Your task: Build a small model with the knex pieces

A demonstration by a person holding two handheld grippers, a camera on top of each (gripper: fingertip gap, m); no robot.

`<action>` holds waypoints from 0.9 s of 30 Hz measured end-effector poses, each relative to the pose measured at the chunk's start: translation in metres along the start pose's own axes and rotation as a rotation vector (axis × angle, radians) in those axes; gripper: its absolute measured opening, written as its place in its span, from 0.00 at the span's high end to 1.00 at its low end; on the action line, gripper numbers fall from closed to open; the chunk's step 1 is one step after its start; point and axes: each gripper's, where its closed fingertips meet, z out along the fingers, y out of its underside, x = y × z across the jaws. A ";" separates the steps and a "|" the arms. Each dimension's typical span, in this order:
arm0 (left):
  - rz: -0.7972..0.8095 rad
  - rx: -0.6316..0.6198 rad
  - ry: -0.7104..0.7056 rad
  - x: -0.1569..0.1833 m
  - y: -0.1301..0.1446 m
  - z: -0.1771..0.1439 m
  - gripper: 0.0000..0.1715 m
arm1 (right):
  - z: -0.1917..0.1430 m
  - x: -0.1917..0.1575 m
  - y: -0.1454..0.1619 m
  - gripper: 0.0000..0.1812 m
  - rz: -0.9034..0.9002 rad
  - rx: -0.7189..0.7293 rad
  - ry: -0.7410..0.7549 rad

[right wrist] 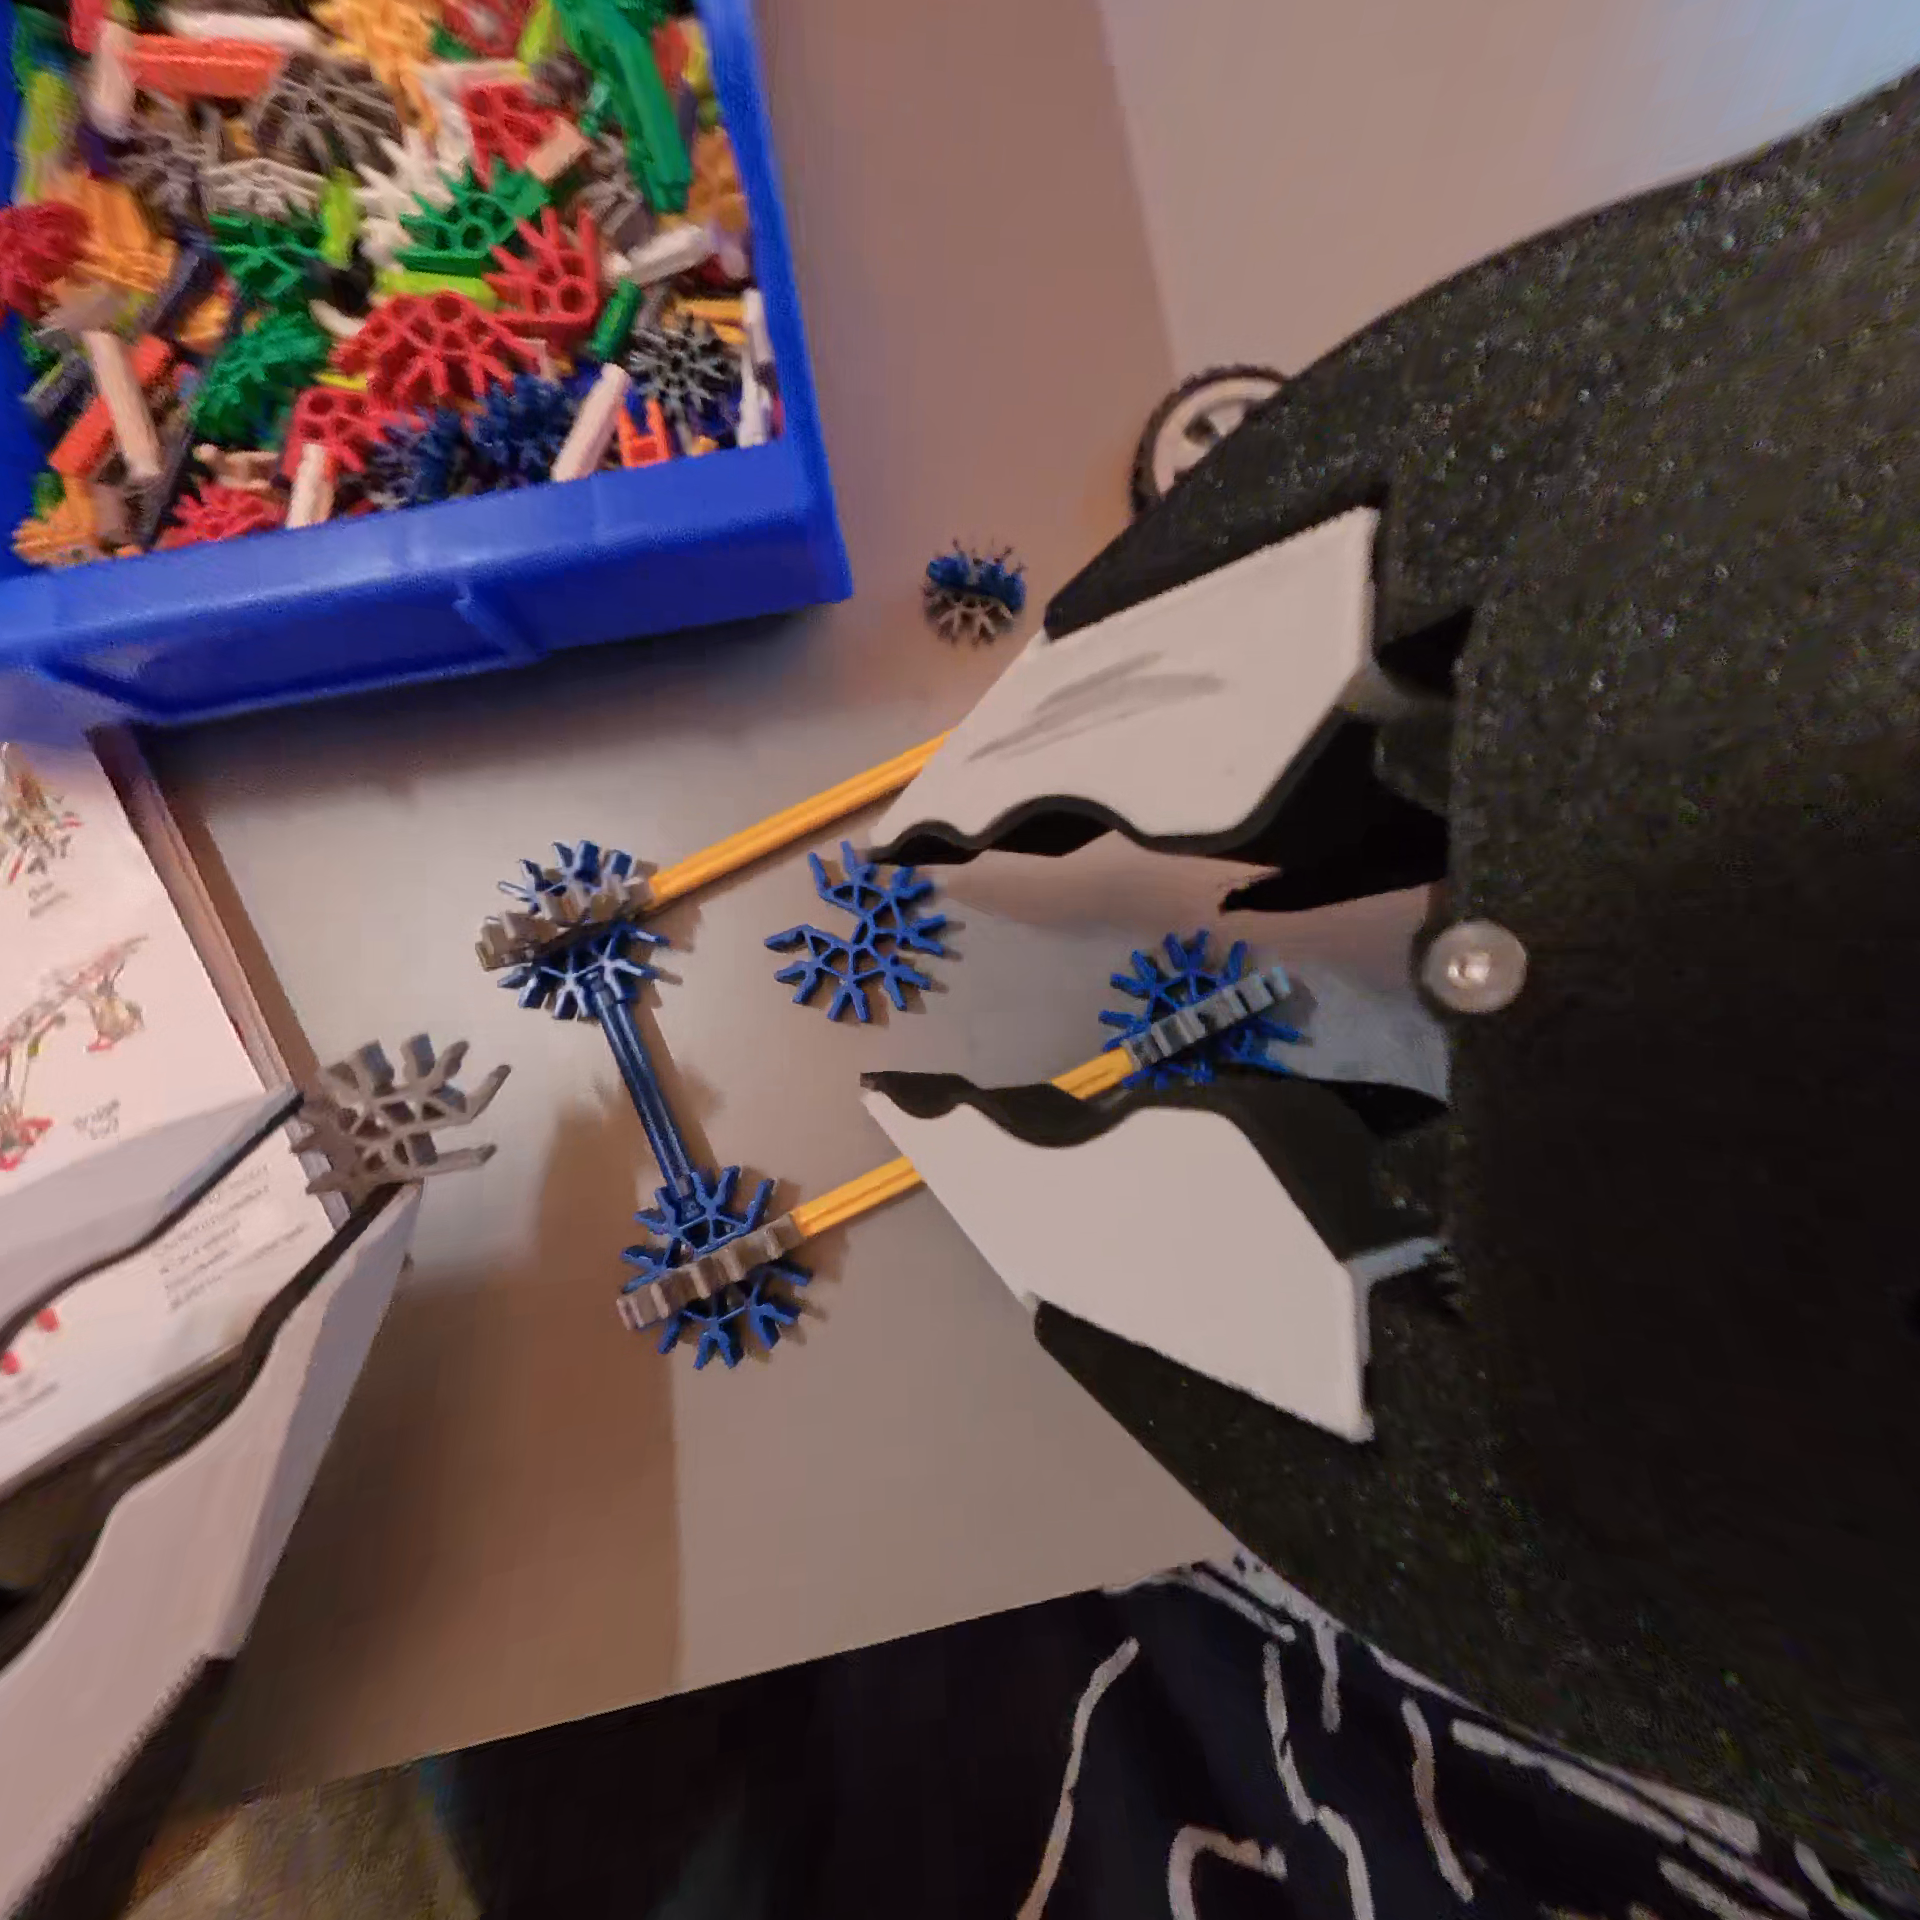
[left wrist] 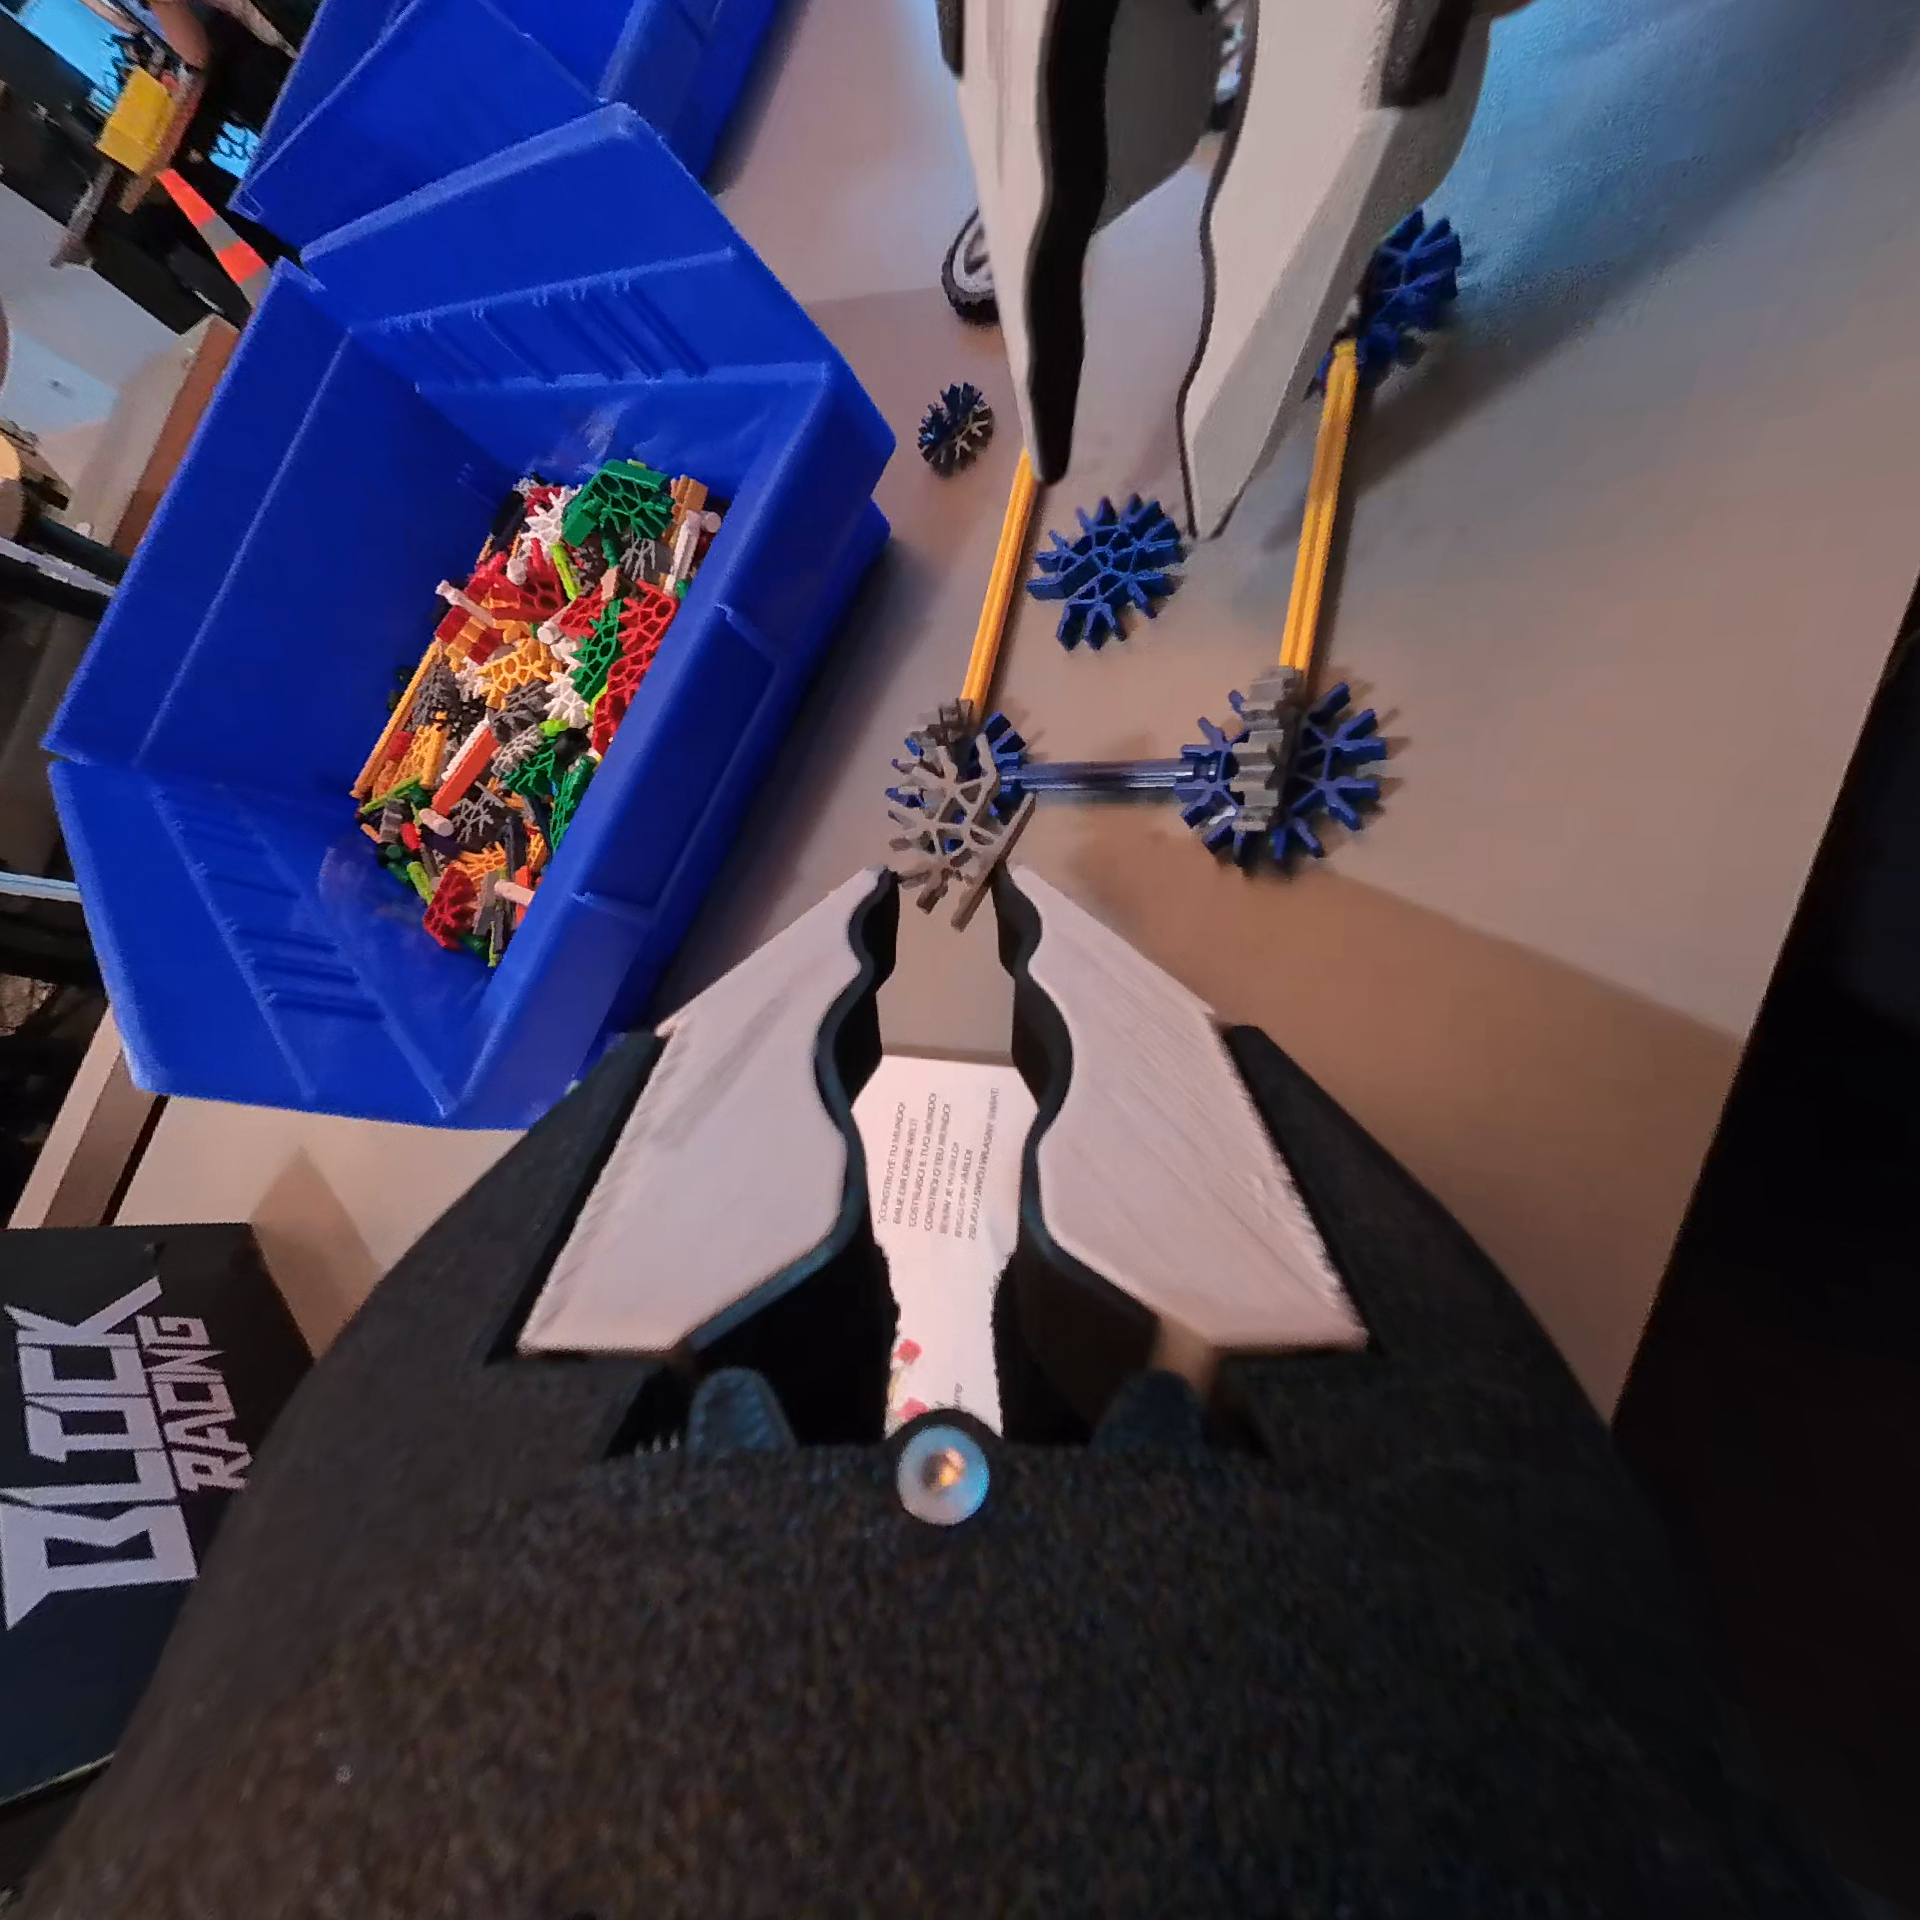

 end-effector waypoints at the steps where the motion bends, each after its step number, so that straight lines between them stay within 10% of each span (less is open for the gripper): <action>1: -0.001 0.001 -0.003 0.000 0.000 0.000 0.90 | 0.000 0.000 0.001 0.77 0.039 0.000 -0.009; 11: 0.002 0.009 -0.010 -0.001 -0.002 0.004 0.90 | 0.017 -0.001 0.004 0.90 0.063 -0.023 0.018; 27: -0.014 0.005 -0.018 -0.004 0.001 0.006 0.90 | 0.026 -0.007 -0.009 0.80 0.104 0.011 0.008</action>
